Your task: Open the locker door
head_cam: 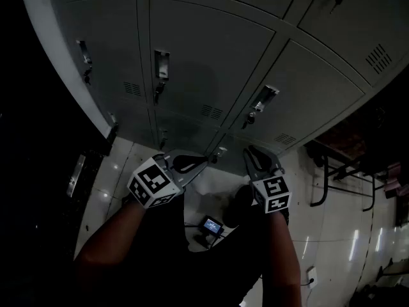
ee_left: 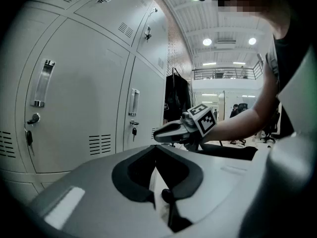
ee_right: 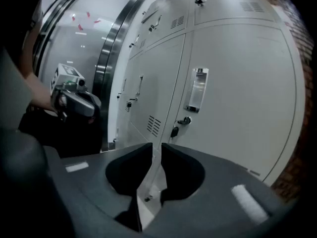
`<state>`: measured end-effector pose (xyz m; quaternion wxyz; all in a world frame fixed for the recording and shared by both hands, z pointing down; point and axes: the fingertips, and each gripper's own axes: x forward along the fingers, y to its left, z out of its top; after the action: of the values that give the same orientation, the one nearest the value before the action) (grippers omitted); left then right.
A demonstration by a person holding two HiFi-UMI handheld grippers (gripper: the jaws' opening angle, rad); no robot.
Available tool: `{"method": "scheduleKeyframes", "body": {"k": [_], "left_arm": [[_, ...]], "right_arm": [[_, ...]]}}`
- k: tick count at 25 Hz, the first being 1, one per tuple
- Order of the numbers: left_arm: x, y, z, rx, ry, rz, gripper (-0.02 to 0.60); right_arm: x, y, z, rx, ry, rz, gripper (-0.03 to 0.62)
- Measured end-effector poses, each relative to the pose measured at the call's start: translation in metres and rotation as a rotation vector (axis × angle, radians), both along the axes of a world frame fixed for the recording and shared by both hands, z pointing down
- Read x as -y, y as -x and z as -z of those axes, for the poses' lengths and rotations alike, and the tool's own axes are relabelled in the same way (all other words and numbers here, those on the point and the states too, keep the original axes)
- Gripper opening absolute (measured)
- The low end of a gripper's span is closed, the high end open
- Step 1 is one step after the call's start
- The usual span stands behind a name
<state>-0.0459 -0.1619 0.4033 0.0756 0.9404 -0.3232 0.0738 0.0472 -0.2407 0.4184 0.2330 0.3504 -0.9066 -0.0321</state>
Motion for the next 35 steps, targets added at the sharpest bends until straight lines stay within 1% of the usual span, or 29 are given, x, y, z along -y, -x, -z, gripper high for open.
{"method": "scheduleKeyframes", "body": {"k": [2, 5, 6, 8, 10, 12, 13, 14, 15, 17, 22, 25, 29, 35], "left_arm": [[0.000, 0.002, -0.001, 0.005, 0.000, -0.004, 0.012], [0.000, 0.004, -0.001, 0.006, 0.002, -0.004, 0.012], [0.000, 0.005, -0.001, 0.006, 0.003, -0.002, 0.012], [0.000, 0.006, -0.001, 0.006, 0.004, 0.002, 0.012], [0.000, 0.007, -0.001, 0.004, 0.005, 0.005, 0.012], [-0.001, 0.008, 0.000, -0.001, 0.004, 0.006, 0.012], [-0.001, 0.008, 0.000, -0.004, 0.003, 0.006, 0.012], [-0.001, 0.008, 0.000, -0.005, 0.001, 0.006, 0.012], [-0.001, 0.009, 0.000, -0.005, 0.000, 0.006, 0.012], [-0.002, 0.009, 0.000, -0.003, 0.000, 0.006, 0.012], [-0.002, 0.009, 0.000, -0.004, 0.002, 0.004, 0.012], [-0.002, 0.008, 0.000, -0.002, 0.002, 0.001, 0.012], [-0.002, 0.007, 0.000, 0.001, 0.002, -0.006, 0.012], [-0.003, 0.001, -0.003, 0.019, 0.005, -0.018, 0.012]], "right_arm": [[0.015, 0.004, 0.006, -0.145, -0.108, -0.043, 0.065], [0.036, 0.008, 0.014, -0.430, -0.299, -0.094, 0.092], [0.042, 0.009, 0.017, -0.523, -0.360, -0.100, 0.098], [0.053, 0.014, 0.019, -0.677, -0.456, -0.093, 0.119], [0.061, 0.021, 0.019, -0.801, -0.529, -0.070, 0.130], [0.066, 0.026, 0.017, -0.904, -0.586, -0.057, 0.121], [0.069, 0.025, 0.016, -0.946, -0.609, -0.061, 0.097], [0.072, 0.025, 0.015, -0.979, -0.627, -0.069, 0.059], [0.073, 0.024, 0.015, -1.001, -0.641, -0.075, 0.046], [0.073, 0.024, 0.014, -1.015, -0.655, -0.080, 0.040], [0.056, 0.022, 0.015, -0.980, -0.663, -0.076, 0.035], [0.032, 0.017, 0.018, -0.953, -0.682, -0.061, 0.035], [-0.011, -0.001, 0.018, -0.899, -0.676, -0.061, 0.035], [-0.062, -0.041, 0.018, -0.891, -0.673, -0.094, 0.037]]}}
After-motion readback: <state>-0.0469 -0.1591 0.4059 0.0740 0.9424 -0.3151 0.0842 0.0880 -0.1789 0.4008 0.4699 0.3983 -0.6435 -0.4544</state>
